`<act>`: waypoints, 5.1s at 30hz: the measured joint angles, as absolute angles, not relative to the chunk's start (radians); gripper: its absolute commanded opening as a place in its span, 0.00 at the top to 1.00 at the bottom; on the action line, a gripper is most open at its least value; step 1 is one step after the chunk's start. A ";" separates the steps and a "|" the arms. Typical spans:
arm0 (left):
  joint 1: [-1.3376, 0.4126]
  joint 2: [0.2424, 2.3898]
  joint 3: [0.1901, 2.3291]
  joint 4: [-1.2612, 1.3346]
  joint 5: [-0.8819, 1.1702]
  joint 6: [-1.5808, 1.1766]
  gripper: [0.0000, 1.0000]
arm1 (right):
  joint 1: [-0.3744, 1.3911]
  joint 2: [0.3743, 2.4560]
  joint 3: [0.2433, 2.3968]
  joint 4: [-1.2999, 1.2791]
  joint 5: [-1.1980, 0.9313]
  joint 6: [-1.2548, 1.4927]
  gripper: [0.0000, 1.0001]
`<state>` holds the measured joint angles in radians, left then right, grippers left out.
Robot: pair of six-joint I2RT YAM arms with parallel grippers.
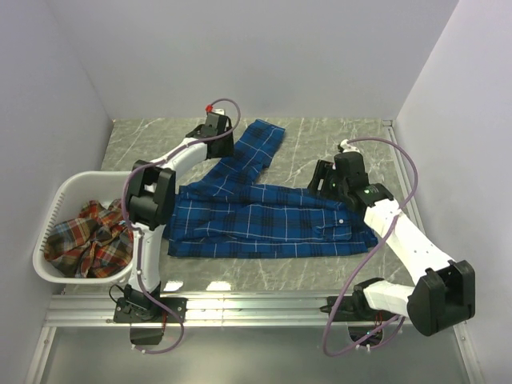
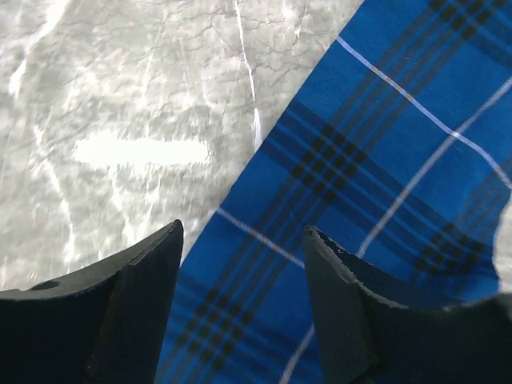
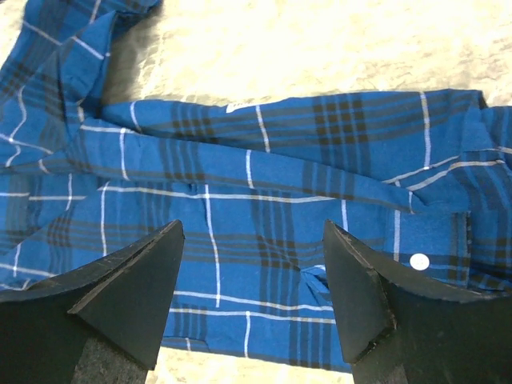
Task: Fold and stack the long sleeve shirts
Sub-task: Fold the shirt
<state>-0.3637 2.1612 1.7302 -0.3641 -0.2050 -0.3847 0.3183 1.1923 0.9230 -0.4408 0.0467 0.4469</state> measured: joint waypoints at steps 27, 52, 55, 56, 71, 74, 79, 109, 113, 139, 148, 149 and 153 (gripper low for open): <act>-0.387 2.313 1.801 -0.359 -0.238 -0.394 0.99 | 0.321 1.193 0.877 -0.387 -0.046 0.459 0.24; -0.473 1.616 1.528 -0.376 -0.062 -0.324 1.00 | 0.321 1.187 0.875 -0.344 -0.061 0.470 0.27; -0.513 1.451 1.366 -0.365 0.027 -0.311 0.99 | 0.321 1.160 0.870 -0.325 -0.064 0.470 0.27; -0.528 1.402 1.301 -0.361 0.056 -0.311 1.00 | 0.321 1.150 0.865 -0.317 -0.066 0.469 0.27; -0.556 1.219 0.837 -0.574 0.102 -0.497 0.08 | 0.343 1.111 0.824 -0.270 -0.110 0.427 0.27; -0.546 1.230 0.895 -0.602 0.035 -0.545 0.08 | 0.352 1.131 0.824 -0.270 -0.117 0.416 0.27; -0.442 1.318 0.995 -0.512 0.002 -0.629 0.20 | 0.357 1.147 0.825 -0.270 -0.118 0.402 0.28; -0.310 1.900 1.281 -0.373 -0.154 -0.674 0.25 | 0.358 1.254 0.825 -0.249 -0.134 0.376 0.28; -0.307 1.939 1.313 -0.366 -0.159 -0.654 0.27 | 0.358 1.254 0.826 -0.246 -0.135 0.376 0.28; -0.309 1.871 1.365 -0.273 0.074 -0.409 0.99 | 0.358 1.254 0.873 -0.275 -0.094 0.372 0.29; -0.413 1.509 1.274 -0.239 0.378 -0.184 1.00 | 0.360 1.253 0.952 -0.255 -0.255 0.326 0.25; -0.427 1.495 1.272 -0.246 0.406 -0.155 0.99 | 0.362 1.253 0.962 -0.250 -0.273 0.318 0.25; -0.469 1.486 1.269 -0.302 0.472 -0.057 0.99 | 0.387 1.248 1.017 -0.239 -0.370 0.247 0.25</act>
